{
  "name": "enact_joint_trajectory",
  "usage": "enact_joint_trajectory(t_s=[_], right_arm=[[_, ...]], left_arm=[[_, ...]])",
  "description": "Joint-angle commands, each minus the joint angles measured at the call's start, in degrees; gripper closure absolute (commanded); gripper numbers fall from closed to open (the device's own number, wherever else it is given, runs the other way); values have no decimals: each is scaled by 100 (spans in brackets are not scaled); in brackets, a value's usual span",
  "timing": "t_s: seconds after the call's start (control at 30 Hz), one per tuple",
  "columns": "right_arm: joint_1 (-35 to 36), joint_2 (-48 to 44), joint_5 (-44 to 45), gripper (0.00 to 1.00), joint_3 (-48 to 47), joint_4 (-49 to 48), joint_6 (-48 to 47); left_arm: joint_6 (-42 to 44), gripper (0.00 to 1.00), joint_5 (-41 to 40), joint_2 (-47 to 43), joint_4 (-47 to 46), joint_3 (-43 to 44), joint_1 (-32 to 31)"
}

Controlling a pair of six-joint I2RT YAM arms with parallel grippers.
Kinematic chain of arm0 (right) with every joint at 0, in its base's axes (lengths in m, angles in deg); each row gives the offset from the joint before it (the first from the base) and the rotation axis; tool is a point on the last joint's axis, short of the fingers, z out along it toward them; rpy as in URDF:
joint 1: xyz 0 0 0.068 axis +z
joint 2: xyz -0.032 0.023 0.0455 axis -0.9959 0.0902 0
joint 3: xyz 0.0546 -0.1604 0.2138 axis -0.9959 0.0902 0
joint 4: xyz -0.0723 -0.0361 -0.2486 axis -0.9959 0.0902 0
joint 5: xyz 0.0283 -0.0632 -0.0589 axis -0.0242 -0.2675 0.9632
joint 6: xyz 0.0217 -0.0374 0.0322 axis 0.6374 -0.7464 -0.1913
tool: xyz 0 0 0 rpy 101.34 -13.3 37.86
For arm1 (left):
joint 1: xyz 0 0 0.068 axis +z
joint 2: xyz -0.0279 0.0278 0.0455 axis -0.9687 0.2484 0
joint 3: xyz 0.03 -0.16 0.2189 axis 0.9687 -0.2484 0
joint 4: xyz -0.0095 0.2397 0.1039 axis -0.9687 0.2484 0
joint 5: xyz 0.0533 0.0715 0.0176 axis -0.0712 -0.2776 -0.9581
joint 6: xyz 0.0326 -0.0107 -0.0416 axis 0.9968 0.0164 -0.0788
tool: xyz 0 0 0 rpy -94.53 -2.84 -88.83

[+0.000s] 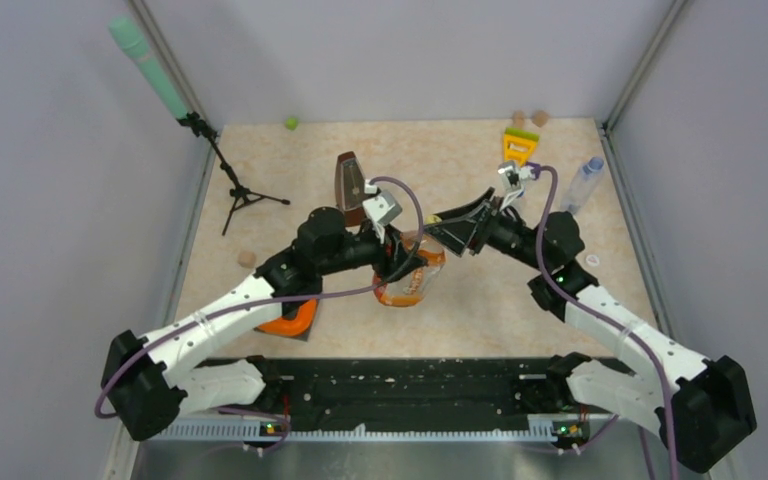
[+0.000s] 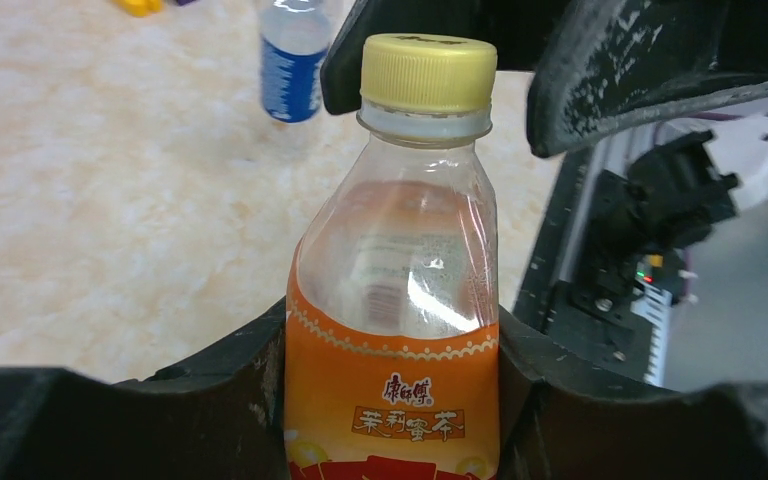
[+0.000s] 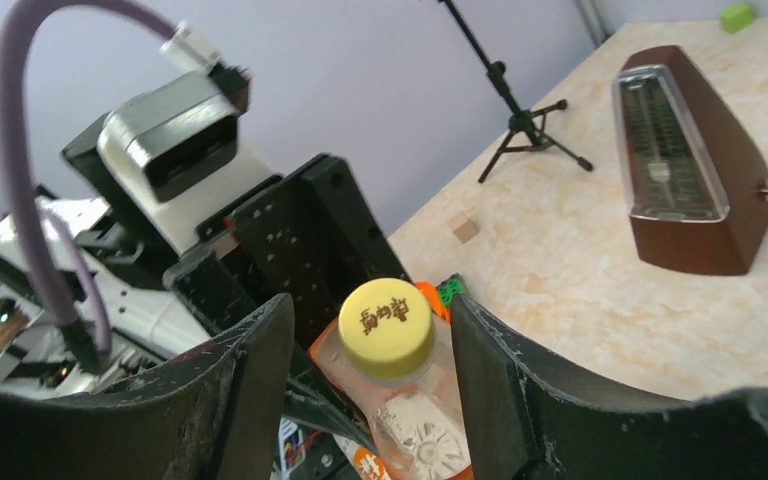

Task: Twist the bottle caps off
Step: Unscrew the bottle cap from the plastic bottle.

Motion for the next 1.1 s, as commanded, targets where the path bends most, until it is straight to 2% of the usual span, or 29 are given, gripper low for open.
enact_joint_trajectory(t_s=[0.0, 0.23, 0.5, 0.63, 0.77, 0.93, 1.07], right_arm=[[55, -177, 883, 42, -57, 105, 227], [321, -15, 1549, 43, -173, 429, 160], [453, 108, 1663, 63, -206, 399, 126], [461, 93, 1654, 78, -193, 382, 90], [462, 153, 1406, 99, -174, 229, 82], [461, 205, 977, 100, -128, -75, 14], [462, 178, 693, 100, -132, -193, -105]], left_arm=[[508, 100, -1734, -242, 89, -31, -435], [612, 100, -2824, -192, 94, -16, -928], [613, 100, -3312, -119, 181, 33, -1022], [623, 100, -3302, -128, 206, 38, -1027], [539, 100, -3268, -107, 226, 130, -1021], [448, 100, -2853, -74, 354, 326, -1013], [514, 100, -2010, -80, 345, 330, -915]])
